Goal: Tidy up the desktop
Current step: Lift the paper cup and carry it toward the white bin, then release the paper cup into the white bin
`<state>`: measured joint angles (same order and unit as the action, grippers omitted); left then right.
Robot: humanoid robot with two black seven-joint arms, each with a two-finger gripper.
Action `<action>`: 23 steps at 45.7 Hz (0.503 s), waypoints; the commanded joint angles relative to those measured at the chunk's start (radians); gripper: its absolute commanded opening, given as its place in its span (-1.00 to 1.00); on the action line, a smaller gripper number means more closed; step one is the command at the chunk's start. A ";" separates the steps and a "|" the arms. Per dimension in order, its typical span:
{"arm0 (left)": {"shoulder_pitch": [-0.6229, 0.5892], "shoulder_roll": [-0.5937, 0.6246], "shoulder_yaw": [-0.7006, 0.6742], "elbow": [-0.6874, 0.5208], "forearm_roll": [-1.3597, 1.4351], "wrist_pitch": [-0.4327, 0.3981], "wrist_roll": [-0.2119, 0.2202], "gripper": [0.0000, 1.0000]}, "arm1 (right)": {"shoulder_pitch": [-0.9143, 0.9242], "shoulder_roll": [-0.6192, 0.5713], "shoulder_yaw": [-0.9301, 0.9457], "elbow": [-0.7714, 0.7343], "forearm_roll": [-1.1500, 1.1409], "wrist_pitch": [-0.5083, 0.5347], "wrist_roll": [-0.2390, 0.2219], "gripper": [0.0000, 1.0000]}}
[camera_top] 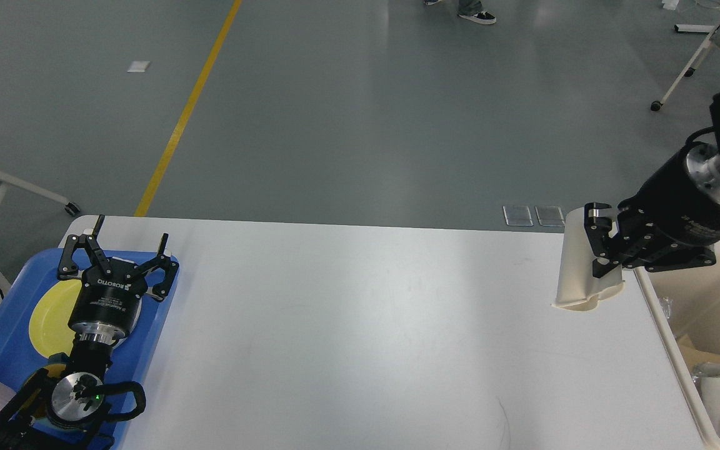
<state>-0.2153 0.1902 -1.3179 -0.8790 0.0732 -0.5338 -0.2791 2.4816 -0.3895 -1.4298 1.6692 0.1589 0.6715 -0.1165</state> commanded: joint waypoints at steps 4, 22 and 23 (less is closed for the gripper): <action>0.001 0.000 -0.001 0.000 0.000 0.000 0.001 0.92 | -0.055 -0.107 -0.127 -0.040 0.004 -0.141 -0.005 -1.00; -0.001 0.000 -0.001 0.000 0.000 0.000 0.000 0.92 | -0.602 -0.442 -0.068 -0.540 0.004 -0.292 -0.005 -1.00; 0.001 0.000 -0.001 0.000 0.000 0.000 0.000 0.92 | -0.646 -0.451 -0.042 -0.566 0.004 -0.308 -0.005 -1.00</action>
<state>-0.2162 0.1902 -1.3190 -0.8790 0.0738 -0.5338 -0.2780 2.0404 -0.7808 -1.5716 1.2338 0.1581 0.4225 -0.1226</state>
